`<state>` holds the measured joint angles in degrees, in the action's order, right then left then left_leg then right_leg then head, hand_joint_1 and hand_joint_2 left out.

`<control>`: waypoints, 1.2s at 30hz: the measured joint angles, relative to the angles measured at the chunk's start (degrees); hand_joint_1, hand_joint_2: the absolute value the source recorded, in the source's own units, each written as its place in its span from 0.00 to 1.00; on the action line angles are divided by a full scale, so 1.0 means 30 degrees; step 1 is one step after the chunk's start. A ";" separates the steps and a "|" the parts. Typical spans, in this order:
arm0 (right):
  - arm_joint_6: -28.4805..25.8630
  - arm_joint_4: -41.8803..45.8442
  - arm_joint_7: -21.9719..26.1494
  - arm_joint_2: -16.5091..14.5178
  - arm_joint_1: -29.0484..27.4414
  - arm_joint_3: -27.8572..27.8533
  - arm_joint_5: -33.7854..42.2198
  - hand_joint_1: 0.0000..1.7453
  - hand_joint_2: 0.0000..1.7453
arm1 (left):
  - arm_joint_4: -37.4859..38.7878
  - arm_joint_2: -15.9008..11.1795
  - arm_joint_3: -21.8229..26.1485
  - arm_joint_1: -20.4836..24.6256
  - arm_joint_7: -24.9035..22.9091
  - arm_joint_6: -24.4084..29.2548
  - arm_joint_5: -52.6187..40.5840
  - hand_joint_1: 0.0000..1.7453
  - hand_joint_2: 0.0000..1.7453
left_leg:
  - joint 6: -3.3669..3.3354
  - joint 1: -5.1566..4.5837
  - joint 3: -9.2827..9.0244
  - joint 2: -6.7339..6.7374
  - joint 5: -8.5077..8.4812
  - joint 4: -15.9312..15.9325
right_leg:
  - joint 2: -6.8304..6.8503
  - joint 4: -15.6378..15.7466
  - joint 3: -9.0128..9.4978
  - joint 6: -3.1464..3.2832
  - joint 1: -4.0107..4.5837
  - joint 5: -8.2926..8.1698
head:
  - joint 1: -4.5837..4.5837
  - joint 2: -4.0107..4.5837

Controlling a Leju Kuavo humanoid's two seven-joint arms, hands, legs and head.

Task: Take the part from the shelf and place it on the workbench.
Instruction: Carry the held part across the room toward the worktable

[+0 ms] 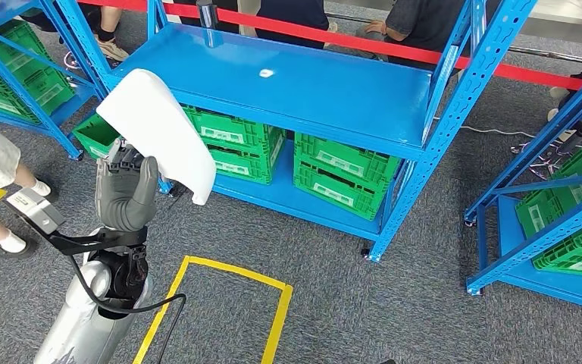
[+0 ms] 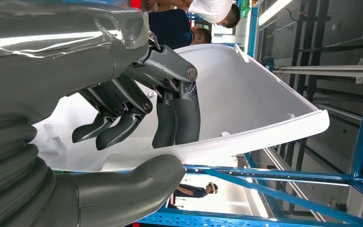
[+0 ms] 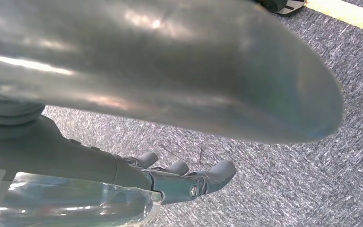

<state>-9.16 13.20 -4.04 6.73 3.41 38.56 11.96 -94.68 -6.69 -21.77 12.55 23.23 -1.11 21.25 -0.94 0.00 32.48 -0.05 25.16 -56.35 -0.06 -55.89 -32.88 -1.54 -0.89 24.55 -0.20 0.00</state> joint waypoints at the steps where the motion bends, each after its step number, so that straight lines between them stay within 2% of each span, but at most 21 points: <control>1: 0.0000 0.0000 0.0000 0.0000 0.0000 0.0000 0.0000 0.00 0.00 | 0.0000 0.0000 0.0000 0.0000 0.0000 0.0000 0.0000 1.00 1.00 | 0.0000 0.0000 0.0000 0.0000 0.0000 0.0000 | 0.0000 0.0000 0.0000 0.0000 0.0000 0.0000 | 0.0000 0.0000; 36: 0.0000 0.0000 0.0000 0.0000 0.0000 0.0000 0.0000 0.00 0.00 | 0.0000 0.0000 0.0000 0.0000 0.0000 0.0000 0.0002 1.00 1.00 | 0.0001 0.0000 0.0000 0.0000 -0.0001 0.0000 | 0.0000 -0.0001 0.0000 0.0000 0.0000 0.0000 | 0.0000 0.0000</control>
<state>-9.16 13.20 -4.04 6.73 3.41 38.56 11.96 -94.68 -6.69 -21.77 12.55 23.23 -1.11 21.25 -0.94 0.00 32.47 -0.05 25.15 -56.35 -0.06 -55.89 -32.88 -1.54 -0.89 24.55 -0.20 0.00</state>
